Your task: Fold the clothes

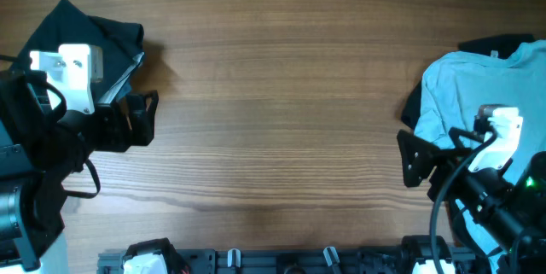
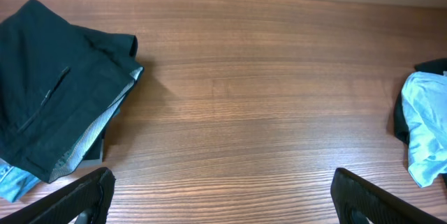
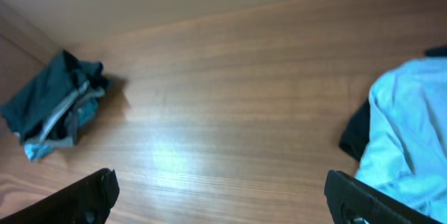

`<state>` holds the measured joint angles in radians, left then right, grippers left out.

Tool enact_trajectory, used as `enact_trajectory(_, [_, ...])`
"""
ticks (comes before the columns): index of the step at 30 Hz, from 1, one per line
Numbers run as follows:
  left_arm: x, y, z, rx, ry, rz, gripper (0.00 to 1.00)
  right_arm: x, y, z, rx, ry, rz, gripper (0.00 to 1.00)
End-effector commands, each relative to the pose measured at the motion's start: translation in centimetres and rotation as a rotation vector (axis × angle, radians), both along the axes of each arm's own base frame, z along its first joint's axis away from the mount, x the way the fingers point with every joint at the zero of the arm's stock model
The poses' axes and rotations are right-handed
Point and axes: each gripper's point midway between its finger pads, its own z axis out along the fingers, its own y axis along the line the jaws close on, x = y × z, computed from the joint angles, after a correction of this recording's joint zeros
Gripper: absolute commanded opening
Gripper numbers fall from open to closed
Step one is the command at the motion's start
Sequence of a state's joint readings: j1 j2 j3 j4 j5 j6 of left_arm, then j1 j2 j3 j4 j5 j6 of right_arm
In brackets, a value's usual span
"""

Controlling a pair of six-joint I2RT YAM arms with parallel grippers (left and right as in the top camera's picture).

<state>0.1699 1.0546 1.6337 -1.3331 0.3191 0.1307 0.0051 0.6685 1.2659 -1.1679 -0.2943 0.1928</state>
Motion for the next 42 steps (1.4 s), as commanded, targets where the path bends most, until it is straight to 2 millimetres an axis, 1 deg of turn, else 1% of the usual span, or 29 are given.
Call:
enact_trajectory(1, [0.0,0.0,0.0,0.018,-0.004,-0.014,1.00,1.2,-2.3,0.6,-0.113,-0.062,-0.095,1.00])
enact_trajectory(2, [0.0,0.0,0.0,0.018,-0.004,-0.014,1.00,1.7,-2.9,1.3,-0.163,-0.117,-0.103,1.00])
enact_trajectory(3, [0.0,0.0,0.0,0.018,-0.004,-0.014,1.00,2.1,-2.8,1.9,-0.251,-0.209,-0.058,1.00])
enact_trajectory(4, [0.0,0.0,0.0,0.018,-0.004,-0.014,1.00,2.1,-2.8,2.1,-0.300,-0.266,-0.036,1.00])
enact_trajectory(6, [0.0,0.0,0.0,0.018,-0.004,-0.014,1.00,2.0,-2.8,1.4,-0.354,-0.359,-0.023,1.00])
enact_trajectory(7, [0.0,0.0,0.0,0.018,-0.004,-0.014,1.00,1.8,-2.7,0.3,-0.352,-0.386,-0.021,1.00])
enact_trajectory(10, [0.0,0.0,0.0,0.018,-0.004,-0.014,1.00,1.5,-1.9,-4.0,-0.332,-0.435,0.015,1.00])
enact_trajectory(11, [0.0,0.0,0.0,0.018,-0.004,-0.014,1.00,1.5,-1.4,-6.1,-0.321,-0.447,0.038,1.00])
enact_trajectory(13, [0.0,0.0,0.0,0.018,-0.004,-0.014,1.00,1.8,-1.1,-9.4,-0.311,-0.446,0.059,1.00])
enact_trajectory(15, [0.0,0.0,0.0,0.018,-0.004,-0.014,1.00,2.6,-1.1,-12.9,-0.311,-0.439,0.060,1.00])
enact_trajectory(17, [0.0,0.0,0.0,0.018,-0.004,-0.014,1.00,3.9,-1.1,-15.3,-0.313,-0.474,0.054,1.00])
enact_trajectory(19, [0.0,0.0,0.0,0.018,-0.004,-0.014,1.00,4.8,-1.1,-16.6,-0.319,-0.510,0.046,1.00])
enact_trajectory(20, [0.0,0.0,0.0,0.018,-0.004,-0.014,1.00,5.3,-1.3,-16.9,-0.323,-0.534,0.034,1.00])
enact_trajectory(21, [0.0,0.0,0.0,0.018,-0.004,-0.014,1.00,5.5,-1.5,-16.4,-0.333,-0.563,0.015,1.00])
enact_trajectory(22, [0.0,0.0,0.0,0.018,-0.004,-0.014,1.00,5.6,-1.7,-16.6,-0.336,-0.559,0.005,1.00])
enact_trajectory(26, [0.0,0.0,0.0,0.018,-0.004,-0.014,1.00,6.1,-1.8,-15.6,-0.336,-0.656,-0.019,1.00])
enact_trajectory(42, [0.0,-0.2,0.0,0.018,-0.004,-0.019,1.00,6.2,-1.8,-15.7,-0.335,-0.659,-0.020,1.00])
